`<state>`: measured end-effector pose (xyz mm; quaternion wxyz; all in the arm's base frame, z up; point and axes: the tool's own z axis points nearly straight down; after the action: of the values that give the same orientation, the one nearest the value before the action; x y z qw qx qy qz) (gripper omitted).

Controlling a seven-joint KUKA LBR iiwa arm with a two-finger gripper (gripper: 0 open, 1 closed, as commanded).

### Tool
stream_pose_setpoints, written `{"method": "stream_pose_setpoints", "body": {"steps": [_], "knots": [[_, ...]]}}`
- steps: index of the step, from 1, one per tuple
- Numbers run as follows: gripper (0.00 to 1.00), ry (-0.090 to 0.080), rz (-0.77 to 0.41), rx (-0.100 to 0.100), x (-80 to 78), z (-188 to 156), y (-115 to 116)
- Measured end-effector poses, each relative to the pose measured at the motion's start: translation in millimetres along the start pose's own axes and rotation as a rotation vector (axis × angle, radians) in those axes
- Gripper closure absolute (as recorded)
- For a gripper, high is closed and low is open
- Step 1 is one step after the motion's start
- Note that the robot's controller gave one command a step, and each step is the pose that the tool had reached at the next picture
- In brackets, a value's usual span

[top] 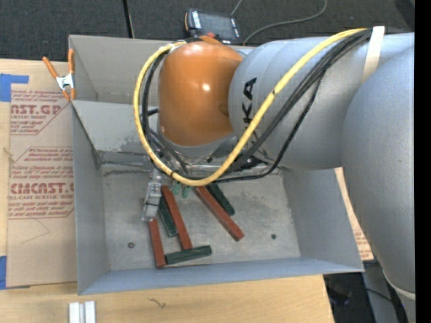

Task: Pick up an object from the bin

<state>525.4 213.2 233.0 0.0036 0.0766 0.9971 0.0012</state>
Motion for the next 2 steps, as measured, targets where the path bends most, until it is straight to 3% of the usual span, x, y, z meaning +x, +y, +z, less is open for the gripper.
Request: {"method": "stream_pose_setpoints", "body": {"steps": [1,2], "knots": [[0.0,0.012,-0.243,0.004,9.6,142.7,3.6],[0.0,0.006,-0.361,0.003,-35.2,163.0,-91.9]]}}
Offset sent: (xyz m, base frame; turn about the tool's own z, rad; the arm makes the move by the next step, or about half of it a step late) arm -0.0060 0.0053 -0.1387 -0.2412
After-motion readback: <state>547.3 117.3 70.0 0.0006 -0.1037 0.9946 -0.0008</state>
